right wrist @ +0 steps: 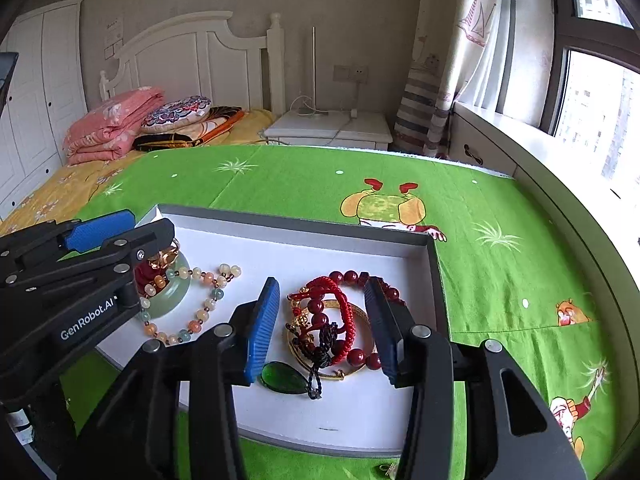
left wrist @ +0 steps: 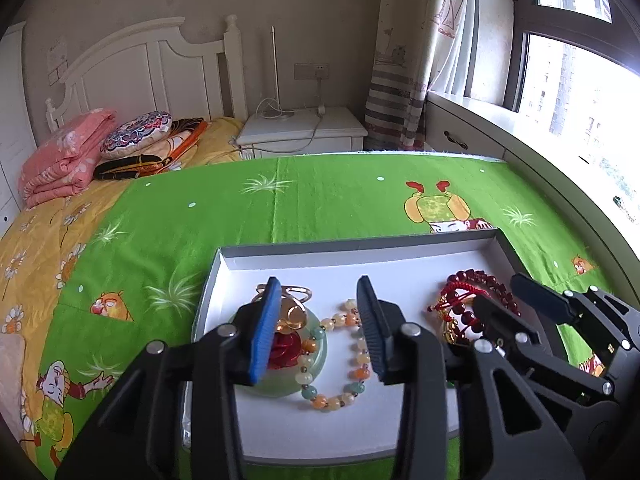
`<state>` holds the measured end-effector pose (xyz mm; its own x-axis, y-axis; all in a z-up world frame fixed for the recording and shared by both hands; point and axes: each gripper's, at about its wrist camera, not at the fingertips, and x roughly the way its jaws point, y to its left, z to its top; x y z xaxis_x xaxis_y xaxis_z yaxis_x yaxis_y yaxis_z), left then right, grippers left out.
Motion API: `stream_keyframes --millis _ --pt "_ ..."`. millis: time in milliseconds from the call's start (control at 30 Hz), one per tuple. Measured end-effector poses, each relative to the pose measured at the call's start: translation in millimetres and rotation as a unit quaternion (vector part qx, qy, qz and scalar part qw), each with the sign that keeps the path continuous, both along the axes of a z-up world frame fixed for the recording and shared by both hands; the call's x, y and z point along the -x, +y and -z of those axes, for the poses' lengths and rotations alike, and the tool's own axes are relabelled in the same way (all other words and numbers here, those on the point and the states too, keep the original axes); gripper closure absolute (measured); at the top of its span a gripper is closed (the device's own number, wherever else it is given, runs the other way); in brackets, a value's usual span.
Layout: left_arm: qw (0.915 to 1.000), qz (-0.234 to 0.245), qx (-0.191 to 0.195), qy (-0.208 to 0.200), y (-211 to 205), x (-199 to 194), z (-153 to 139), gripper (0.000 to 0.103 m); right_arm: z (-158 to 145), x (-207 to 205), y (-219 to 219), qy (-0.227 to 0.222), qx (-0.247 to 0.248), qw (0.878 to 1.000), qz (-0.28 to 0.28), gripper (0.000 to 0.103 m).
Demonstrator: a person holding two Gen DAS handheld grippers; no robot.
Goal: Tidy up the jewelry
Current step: 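Drop the pendant on the gold bangle while the left tool drops the beads by the jade bangle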
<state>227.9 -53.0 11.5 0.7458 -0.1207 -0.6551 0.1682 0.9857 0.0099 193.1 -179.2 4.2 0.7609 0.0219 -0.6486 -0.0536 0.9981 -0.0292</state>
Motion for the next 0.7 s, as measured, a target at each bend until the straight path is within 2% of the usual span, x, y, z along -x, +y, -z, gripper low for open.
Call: stream_keyframes --millis 133,200,267,300,433,700 --pt "1.0000 -0.002 0.001 0.001 2 2 0 0.062 -3 7 2 -0.001 0.001 1.000 -0.009 0.060" --pt "1.0000 -0.005 -0.003 -0.003 3 6 -1 0.054 -4 13 2 0.000 -0.004 1.000 -0.013 0.060" --pt "0.9998 -0.011 -0.013 -0.009 5 13 -2 0.038 -6 23 1 -0.002 -0.013 1.000 -0.017 0.060" --pt "0.9997 -0.013 -0.019 -0.012 5 17 -3 0.035 -7 32 1 -0.007 -0.017 1.000 -0.020 0.060" --pt "0.9983 -0.018 -0.036 -0.041 12 49 -5 0.013 -3 63 -4 -0.016 -0.026 0.999 -0.022 0.056" --pt "0.9937 -0.011 -0.063 -0.092 24 113 7 0.007 17 110 -16 -0.018 -0.024 0.999 -0.021 0.054"
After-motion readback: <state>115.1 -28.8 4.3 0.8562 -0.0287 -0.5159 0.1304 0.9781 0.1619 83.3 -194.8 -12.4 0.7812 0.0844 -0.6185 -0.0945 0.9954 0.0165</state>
